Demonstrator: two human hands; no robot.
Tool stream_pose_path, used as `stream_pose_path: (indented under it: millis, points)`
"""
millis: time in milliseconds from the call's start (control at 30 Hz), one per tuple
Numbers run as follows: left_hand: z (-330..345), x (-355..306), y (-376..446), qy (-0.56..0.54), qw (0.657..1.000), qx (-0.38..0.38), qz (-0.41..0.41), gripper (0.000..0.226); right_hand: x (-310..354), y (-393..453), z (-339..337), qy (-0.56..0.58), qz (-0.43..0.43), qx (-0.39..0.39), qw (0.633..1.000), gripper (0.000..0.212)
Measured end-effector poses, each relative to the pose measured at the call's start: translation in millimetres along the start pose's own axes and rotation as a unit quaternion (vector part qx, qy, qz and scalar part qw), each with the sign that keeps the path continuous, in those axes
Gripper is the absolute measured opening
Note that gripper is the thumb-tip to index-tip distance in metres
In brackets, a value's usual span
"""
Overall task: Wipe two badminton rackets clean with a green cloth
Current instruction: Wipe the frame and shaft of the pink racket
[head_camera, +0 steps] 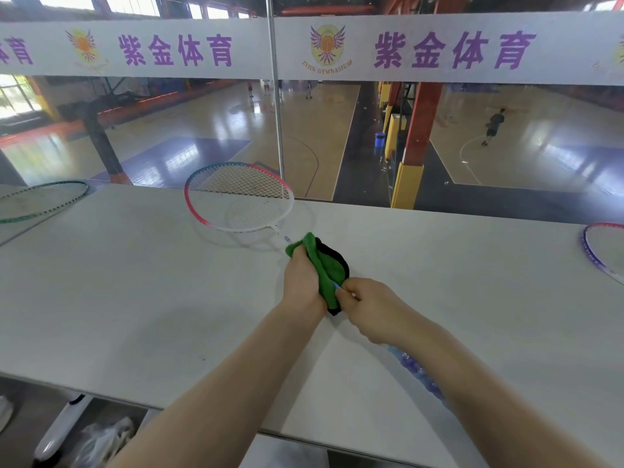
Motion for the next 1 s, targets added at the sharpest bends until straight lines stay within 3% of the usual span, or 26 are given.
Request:
stream_pose_path:
  millis: [167, 233, 400, 467, 533, 600, 667, 767, 833, 900, 967, 1000]
  points:
    - [12, -16, 9, -0.109, 0.985, 0.116, -0.059, 0.045, -6, -18, 0, 0.018, 0.028, 0.065, 0.997, 0.027]
    - [9, -28, 13, -0.125, 0.984, 0.108, -0.067, 0.043, -8, -26, -1, 0.022, 0.033, 0.071, 0.997, 0.029]
    - [-5, -73, 23, -0.081, 0.995, 0.061, 0.024, 0.037, -6, -41, 3, 0.07, 0.037, 0.092, 0.993, 0.026]
    - [-4, -77, 28, -0.091, 0.991, 0.095, 0.035, 0.03, -9, -43, 6, 0.174, 0.079, 0.133, 0.972, 0.024]
    - [-7, -82, 32, -0.11, 0.982, 0.129, 0.078, 0.025, -9, -45, 13, 0.298, 0.125, 0.19, 0.927, 0.026]
    - [-7, -85, 30, -0.148, 0.97, 0.172, 0.09, 0.029, -8, -45, 15, 0.346, 0.136, 0.213, 0.904, 0.028]
    - [-7, -86, 28, -0.168, 0.967, 0.167, 0.097, 0.035, -6, -42, 13, 0.31, 0.12, 0.201, 0.921, 0.029]
    - [-11, -86, 28, -0.153, 0.979, 0.096, 0.1, 0.023, 0, -38, 2, 0.149, 0.076, 0.127, 0.978, 0.029]
    - [-12, -81, 28, -0.171, 0.98, 0.077, 0.063, 0.041, 4, -37, -5, -0.008, 0.035, 0.059, 0.998, 0.032]
    - [-8, -78, 28, -0.19, 0.978, 0.083, 0.035, 0.061, 9, -38, -8, -0.175, -0.018, -0.004, 0.984, 0.032]
    - [-9, -80, 29, -0.176, 0.98, 0.077, 0.045, 0.065, 11, -37, -7, -0.205, -0.037, -0.016, 0.978, 0.032]
    - [-10, -83, 30, -0.18, 0.98, 0.073, 0.049, 0.062, 9, -36, -6, -0.146, -0.025, 0.006, 0.989, 0.032]
Point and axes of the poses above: each hand's wrist, its own y-axis towards the middle knuckle, its own z-axis out of the palm, x = y × z, the point moved 7 cm from there along y, towards the middle knuckle, and after that the axes turned 3 degrees about y, right-handed, at the moved point
